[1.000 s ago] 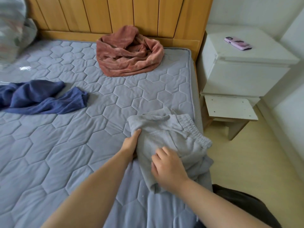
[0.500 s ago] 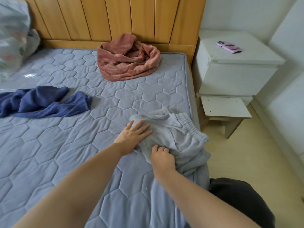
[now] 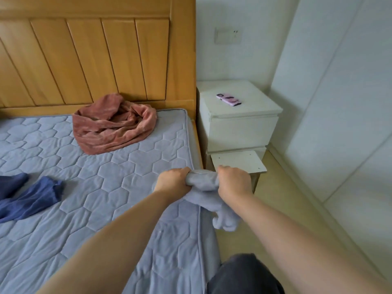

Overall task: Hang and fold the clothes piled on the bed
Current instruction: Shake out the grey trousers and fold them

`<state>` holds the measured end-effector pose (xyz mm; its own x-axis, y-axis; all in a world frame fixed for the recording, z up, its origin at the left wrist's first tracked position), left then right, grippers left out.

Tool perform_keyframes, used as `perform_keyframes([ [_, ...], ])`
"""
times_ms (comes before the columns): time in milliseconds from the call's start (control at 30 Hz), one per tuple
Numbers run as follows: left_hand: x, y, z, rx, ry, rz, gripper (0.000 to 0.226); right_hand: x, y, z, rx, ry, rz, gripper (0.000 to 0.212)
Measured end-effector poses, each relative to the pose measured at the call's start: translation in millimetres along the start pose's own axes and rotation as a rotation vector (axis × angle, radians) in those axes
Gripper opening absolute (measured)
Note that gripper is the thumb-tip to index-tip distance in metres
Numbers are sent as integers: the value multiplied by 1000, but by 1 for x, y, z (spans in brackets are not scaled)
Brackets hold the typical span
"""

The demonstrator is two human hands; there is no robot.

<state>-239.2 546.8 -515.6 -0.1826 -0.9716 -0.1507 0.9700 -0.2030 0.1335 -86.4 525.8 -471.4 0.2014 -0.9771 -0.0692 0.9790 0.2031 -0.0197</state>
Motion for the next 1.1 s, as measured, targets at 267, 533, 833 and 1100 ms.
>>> perform_keyframes([
  [267, -106, 239, 36, -47, -239, -441, 15, -3, 248, 53, 200, -59, -225, 23],
  [533, -137, 486, 134, 87, -443, -682, 14, 102, 444, 183, 193, -202, -466, 19],
  [833, -95, 698, 353, 71, -640, -1014, 16, 244, 519, 415, -470, -399, -585, 88],
  [1100, -53, 805, 486, 26, -621, -1281, 34, 333, 560, 567, -342, -234, -823, 26],
])
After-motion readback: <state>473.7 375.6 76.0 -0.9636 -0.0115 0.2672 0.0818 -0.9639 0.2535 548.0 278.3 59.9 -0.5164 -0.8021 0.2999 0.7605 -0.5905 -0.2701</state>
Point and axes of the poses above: each hand's wrist, its own x-axis away from the middle knuckle, its own z-axis out of the back of the hand, y = z × x, the point moved 7 cm from there along -x, towards the middle knuckle, and after that the axes turned 3 degrees about -x, right-handed, at the moved point
